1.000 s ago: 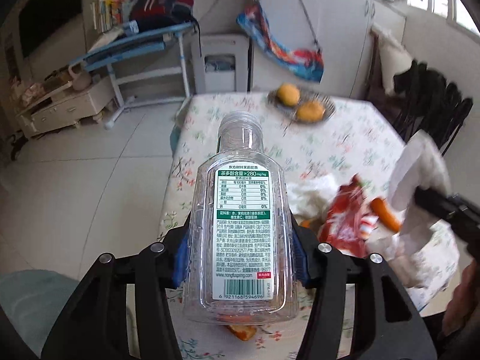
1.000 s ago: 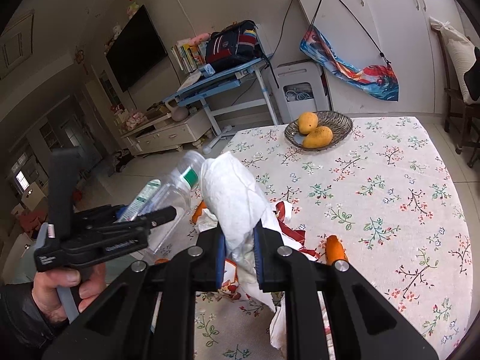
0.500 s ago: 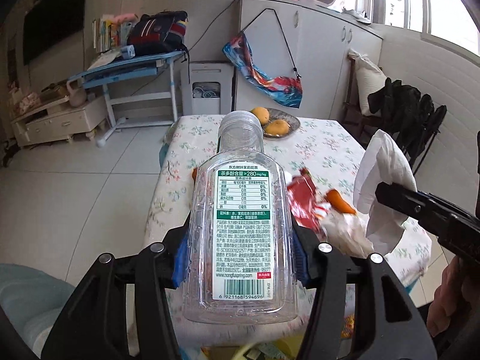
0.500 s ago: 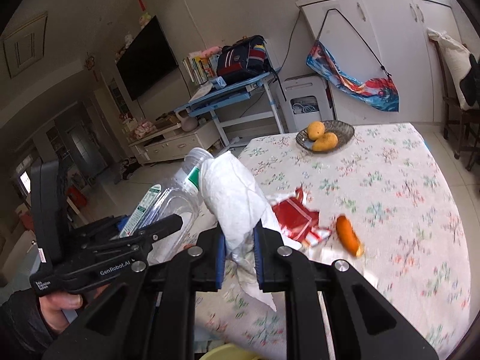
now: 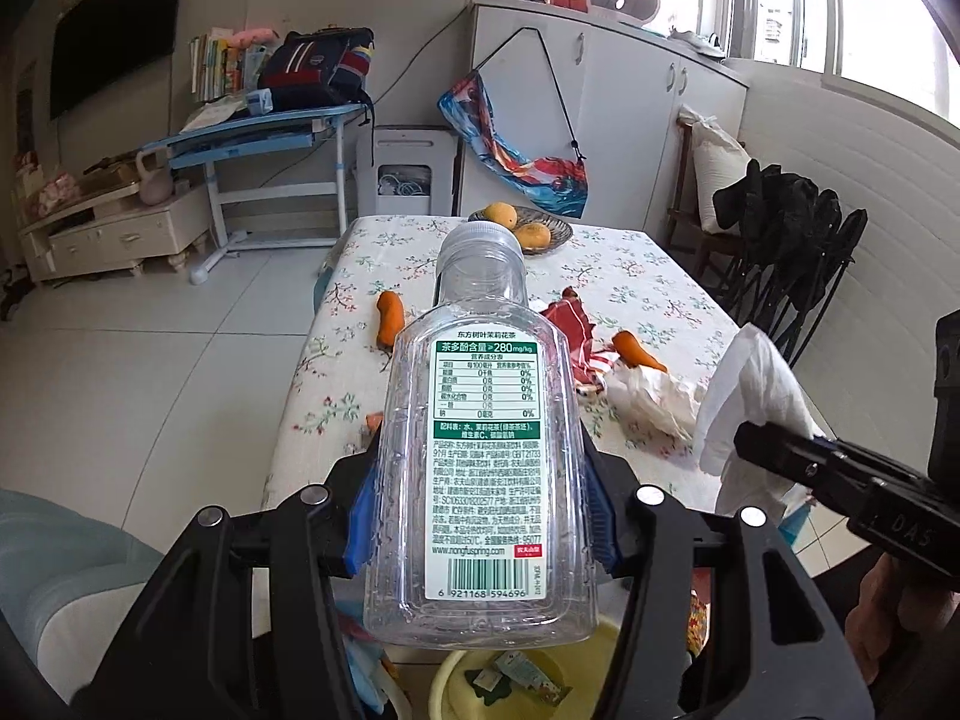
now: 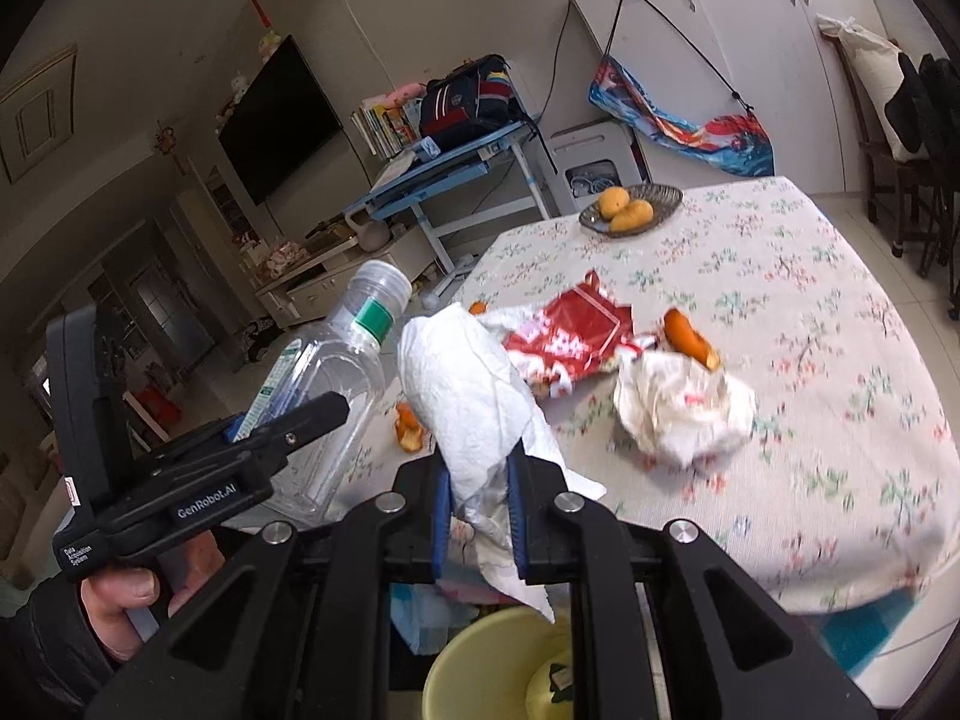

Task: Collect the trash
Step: 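Carry the tissue to the yellow bucket and open the right tool while the left tool lifts the bottle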

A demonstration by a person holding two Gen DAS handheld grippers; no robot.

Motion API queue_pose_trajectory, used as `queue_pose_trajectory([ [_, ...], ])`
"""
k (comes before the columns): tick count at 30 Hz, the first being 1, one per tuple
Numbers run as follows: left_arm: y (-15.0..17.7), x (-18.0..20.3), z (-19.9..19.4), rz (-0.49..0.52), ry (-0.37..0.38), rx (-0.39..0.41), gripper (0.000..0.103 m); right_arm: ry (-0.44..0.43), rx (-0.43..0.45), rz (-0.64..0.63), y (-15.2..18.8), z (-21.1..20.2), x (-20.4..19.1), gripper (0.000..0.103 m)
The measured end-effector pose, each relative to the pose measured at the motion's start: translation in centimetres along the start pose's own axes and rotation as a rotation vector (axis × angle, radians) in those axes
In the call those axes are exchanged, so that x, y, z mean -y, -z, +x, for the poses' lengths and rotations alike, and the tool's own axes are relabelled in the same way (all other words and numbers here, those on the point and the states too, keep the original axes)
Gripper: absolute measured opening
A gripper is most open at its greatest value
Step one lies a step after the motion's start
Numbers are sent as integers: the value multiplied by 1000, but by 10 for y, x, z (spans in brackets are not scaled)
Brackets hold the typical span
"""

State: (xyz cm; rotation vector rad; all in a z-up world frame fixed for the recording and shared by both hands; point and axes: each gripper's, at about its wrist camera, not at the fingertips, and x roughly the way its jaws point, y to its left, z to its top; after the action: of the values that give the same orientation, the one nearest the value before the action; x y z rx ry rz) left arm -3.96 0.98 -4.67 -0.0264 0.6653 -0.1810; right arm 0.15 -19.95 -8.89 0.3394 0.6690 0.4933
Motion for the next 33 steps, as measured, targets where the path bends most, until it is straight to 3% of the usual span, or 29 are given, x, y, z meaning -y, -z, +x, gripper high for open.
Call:
queue_pose_trajectory([
  [12,25,2,-27,0,8,-5,52,-14,-119,-3,44,2,-19,18],
  [24,47,10,-42,19,23,-31,52,-5,-298,41,86,19,-23,21],
  [33,60,20,-42,45,23,-64,52,16,-340,50,98,22,-22,42],
])
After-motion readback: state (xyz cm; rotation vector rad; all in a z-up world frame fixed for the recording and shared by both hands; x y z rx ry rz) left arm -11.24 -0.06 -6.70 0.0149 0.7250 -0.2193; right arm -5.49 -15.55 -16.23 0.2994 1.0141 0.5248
